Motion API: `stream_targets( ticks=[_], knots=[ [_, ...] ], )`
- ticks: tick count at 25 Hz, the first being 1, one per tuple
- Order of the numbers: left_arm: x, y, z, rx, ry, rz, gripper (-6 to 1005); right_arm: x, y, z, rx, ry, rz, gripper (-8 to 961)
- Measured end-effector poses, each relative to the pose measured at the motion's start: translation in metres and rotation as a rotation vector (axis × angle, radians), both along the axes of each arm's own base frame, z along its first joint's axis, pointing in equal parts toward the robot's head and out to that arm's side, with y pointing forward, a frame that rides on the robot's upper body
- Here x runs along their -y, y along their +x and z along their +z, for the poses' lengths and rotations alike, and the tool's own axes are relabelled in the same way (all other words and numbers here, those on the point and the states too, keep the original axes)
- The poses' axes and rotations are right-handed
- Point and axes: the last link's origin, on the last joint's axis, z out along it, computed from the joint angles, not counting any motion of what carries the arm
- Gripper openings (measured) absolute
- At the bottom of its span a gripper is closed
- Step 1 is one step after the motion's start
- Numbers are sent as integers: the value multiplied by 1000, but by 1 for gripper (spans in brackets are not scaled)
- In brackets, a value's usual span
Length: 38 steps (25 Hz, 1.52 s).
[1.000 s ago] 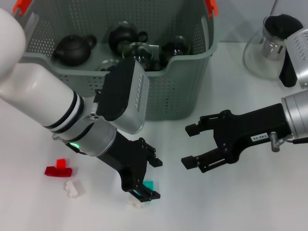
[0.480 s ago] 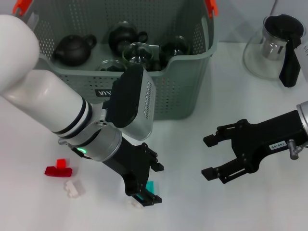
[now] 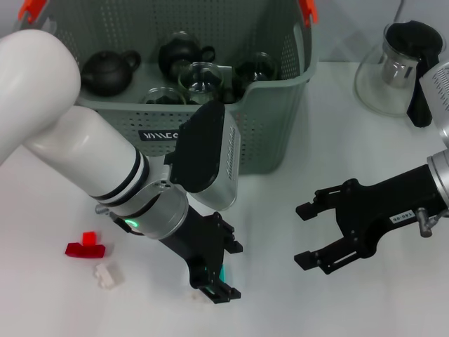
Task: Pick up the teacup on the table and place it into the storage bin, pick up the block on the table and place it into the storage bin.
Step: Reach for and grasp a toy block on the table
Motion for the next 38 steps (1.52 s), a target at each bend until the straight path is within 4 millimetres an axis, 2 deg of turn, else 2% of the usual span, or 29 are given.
stream_targets(
  ticks=[38],
  knots=[
    [-2, -7, -8, -14, 21, -42, 728, -3, -3, -4, -12, 22, -2, 927]
  ],
)
